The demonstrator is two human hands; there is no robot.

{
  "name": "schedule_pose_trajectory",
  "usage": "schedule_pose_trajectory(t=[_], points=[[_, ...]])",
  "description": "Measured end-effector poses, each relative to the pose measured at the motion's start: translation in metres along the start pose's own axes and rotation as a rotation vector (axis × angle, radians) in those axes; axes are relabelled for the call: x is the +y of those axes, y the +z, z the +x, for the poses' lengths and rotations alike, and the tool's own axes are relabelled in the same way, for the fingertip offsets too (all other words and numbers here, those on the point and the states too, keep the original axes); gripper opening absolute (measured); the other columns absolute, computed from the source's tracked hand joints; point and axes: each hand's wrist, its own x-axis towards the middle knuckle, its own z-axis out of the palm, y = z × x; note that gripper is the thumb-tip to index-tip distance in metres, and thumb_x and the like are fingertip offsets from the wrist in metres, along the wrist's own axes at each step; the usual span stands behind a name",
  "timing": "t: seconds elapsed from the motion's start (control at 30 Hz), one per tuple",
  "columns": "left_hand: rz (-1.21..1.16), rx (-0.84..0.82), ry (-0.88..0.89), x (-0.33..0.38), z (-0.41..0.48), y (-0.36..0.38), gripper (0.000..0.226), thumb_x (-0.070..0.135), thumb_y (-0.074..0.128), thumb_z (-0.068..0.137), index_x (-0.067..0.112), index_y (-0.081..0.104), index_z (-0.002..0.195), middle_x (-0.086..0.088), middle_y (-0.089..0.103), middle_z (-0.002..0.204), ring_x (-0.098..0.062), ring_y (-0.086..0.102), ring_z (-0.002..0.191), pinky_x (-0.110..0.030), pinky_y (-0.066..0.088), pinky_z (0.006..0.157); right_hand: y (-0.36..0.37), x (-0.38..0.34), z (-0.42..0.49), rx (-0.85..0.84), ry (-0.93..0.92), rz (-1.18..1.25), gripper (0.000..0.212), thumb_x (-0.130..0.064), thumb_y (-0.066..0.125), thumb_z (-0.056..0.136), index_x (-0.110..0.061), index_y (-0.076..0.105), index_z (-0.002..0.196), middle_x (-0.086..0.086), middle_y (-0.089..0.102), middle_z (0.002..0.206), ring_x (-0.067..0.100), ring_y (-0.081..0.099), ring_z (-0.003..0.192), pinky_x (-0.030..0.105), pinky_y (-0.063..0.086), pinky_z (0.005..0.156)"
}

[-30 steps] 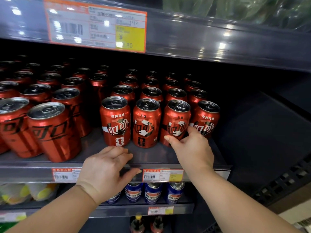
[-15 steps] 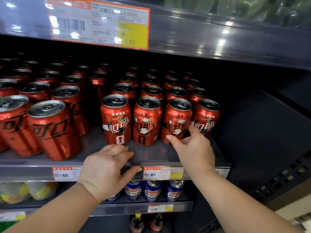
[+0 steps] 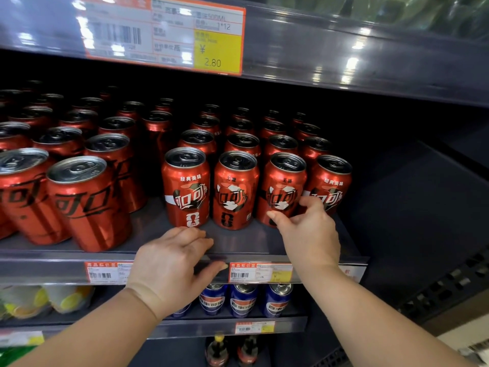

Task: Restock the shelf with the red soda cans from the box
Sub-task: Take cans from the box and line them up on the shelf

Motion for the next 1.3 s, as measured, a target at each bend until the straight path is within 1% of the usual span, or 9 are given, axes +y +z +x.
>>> schedule_pose_trajectory(t=[0.17,0.53,0.63,0.73,0.83,0.87,0.93,1.03,1.3], points=[[0.008,-0.005,0.001,0.000,0.000,0.000,0.049,0.053,0.050,0.075,0.013,0.077,0.078,0.002,0.073,0.080,-0.018,0.071,0.072,-0.025,0.055,0.048,0.010,-0.007,0.009,0.019,0.001,-0.047,0.035,-0.043,0.065,0.083,-0.021,0.058,0.110,-0.001,0.070,0.087,0.023,0.065,0.089,0.033,0.052,0.072],[0.004,0.010,0.008,-0.001,-0.001,0.001,0.049,0.053,0.050,0.075,0.012,0.077,0.079,0.002,0.073,0.081,-0.019,0.071,0.073,-0.026,0.055,0.049,0.018,-0.013,0.024,0.043,0.040,-0.135,0.032,-0.044,0.061,0.086,-0.018,0.060,0.105,0.003,0.070,0.096,0.028,0.065,0.093,0.030,0.045,0.067],[0.001,0.009,0.009,-0.001,-0.001,0.001,0.049,0.053,0.049,0.075,0.012,0.077,0.079,0.002,0.073,0.081,-0.019,0.071,0.073,-0.026,0.055,0.049,0.015,-0.012,0.021,0.040,0.008,-0.145,0.034,-0.044,0.061,0.085,-0.019,0.058,0.108,0.001,0.070,0.095,0.026,0.065,0.094,0.032,0.049,0.070],[-0.004,0.015,0.010,-0.002,-0.001,0.002,0.052,0.055,0.048,0.077,0.012,0.077,0.078,0.002,0.073,0.081,-0.019,0.071,0.072,-0.026,0.056,0.049,0.004,-0.011,0.006,0.018,-0.051,-0.099,0.039,-0.040,0.059,0.088,-0.024,0.053,0.123,-0.008,0.070,0.087,0.020,0.064,0.094,0.032,0.050,0.074],[-0.003,0.027,0.014,-0.002,-0.002,0.003,0.057,0.058,0.042,0.083,0.013,0.077,0.079,0.003,0.073,0.081,-0.019,0.070,0.072,-0.026,0.056,0.050,-0.014,0.004,-0.008,0.058,-0.058,0.006,0.021,-0.039,0.063,0.085,-0.028,0.057,0.103,-0.015,0.059,0.073,0.013,0.060,0.078,0.027,0.047,0.063],[-0.005,0.037,0.016,-0.003,-0.002,0.003,0.059,0.058,0.039,0.086,0.013,0.077,0.079,0.003,0.073,0.081,-0.019,0.071,0.073,-0.026,0.056,0.050,-0.020,0.011,-0.009,0.092,-0.038,0.050,0.023,-0.038,0.066,0.083,-0.027,0.052,0.099,-0.015,0.055,0.075,0.013,0.059,0.078,0.026,0.043,0.058],[-0.010,0.049,0.019,-0.003,-0.002,0.003,0.070,0.060,0.027,0.091,0.013,0.077,0.079,0.003,0.073,0.082,-0.018,0.071,0.073,-0.026,0.056,0.050,-0.028,0.021,-0.005,0.145,0.021,0.122,0.044,-0.035,0.073,0.077,-0.023,0.045,0.108,-0.010,0.055,0.094,0.018,0.058,0.089,0.024,0.039,0.058],[-0.016,0.061,0.025,-0.003,-0.002,0.003,0.074,0.062,0.023,0.092,0.013,0.077,0.079,0.002,0.073,0.083,-0.018,0.071,0.074,-0.026,0.056,0.051,-0.029,0.026,0.007,0.135,0.061,0.082,0.078,-0.034,0.077,0.074,-0.016,0.035,0.136,0.006,0.049,0.131,0.026,0.055,0.110,0.033,0.045,0.078],[-0.005,0.070,0.033,-0.004,-0.002,0.005,0.066,0.060,0.032,0.089,0.012,0.077,0.080,0.002,0.073,0.083,-0.019,0.071,0.074,-0.027,0.057,0.053,-0.023,0.027,0.031,0.109,0.053,0.047,0.060,-0.026,0.072,0.080,-0.012,0.043,0.131,0.010,0.060,0.121,0.029,0.059,0.111,0.037,0.047,0.087]])
